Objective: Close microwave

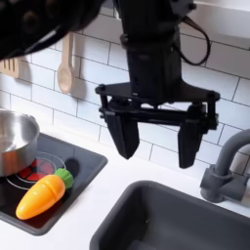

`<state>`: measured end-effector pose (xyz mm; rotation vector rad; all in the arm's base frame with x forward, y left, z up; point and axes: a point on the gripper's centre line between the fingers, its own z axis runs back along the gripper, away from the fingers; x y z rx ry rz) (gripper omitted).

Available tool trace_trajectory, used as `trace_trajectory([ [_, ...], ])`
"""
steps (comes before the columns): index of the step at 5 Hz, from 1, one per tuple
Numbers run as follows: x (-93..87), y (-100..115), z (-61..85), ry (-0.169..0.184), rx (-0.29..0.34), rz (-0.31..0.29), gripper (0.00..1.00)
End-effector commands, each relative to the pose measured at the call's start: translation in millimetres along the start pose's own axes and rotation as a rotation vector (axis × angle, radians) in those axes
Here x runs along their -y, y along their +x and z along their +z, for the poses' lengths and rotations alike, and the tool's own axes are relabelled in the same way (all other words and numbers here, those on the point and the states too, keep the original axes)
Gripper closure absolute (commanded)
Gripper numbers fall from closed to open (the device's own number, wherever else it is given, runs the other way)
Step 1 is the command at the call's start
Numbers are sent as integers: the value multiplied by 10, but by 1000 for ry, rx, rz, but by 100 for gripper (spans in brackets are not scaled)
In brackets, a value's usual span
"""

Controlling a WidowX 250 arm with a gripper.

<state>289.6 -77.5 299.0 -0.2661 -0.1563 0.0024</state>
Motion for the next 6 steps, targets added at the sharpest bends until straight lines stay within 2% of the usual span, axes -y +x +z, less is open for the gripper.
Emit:
trace_trajectory([
  [1,-81,169,40,-9,8,40,0],
  [3,-176,302,21,-1,15,54,0],
  [6,-209,539,41,2,26,57,0],
])
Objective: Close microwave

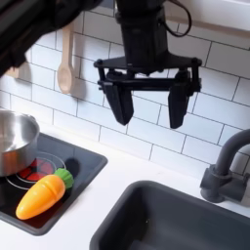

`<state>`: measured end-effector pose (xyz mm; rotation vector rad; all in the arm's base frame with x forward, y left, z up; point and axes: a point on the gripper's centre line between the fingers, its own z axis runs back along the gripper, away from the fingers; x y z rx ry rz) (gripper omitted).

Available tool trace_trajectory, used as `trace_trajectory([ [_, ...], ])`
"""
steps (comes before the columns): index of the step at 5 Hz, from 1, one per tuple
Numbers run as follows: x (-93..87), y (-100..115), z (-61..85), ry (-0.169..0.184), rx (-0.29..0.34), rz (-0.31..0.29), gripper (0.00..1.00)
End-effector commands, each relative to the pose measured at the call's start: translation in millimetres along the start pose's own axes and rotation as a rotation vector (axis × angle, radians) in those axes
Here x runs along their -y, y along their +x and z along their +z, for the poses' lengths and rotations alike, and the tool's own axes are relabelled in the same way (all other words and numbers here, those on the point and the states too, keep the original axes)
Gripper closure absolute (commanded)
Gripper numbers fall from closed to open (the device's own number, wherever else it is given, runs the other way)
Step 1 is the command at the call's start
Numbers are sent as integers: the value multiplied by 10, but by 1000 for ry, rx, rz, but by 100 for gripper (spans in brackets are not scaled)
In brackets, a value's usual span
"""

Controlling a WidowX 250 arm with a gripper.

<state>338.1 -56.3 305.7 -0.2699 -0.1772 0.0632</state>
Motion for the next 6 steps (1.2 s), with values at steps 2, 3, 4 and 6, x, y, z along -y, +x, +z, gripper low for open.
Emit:
trace_trajectory([
  [2,13,164,-24,1,-15,-1,0],
  [3,10,221,-16,-1,-11,2,0],
  [4,-7,199,-32,4,-13,0,0],
  [6,-42,177,-115,12,-15,-8,0],
])
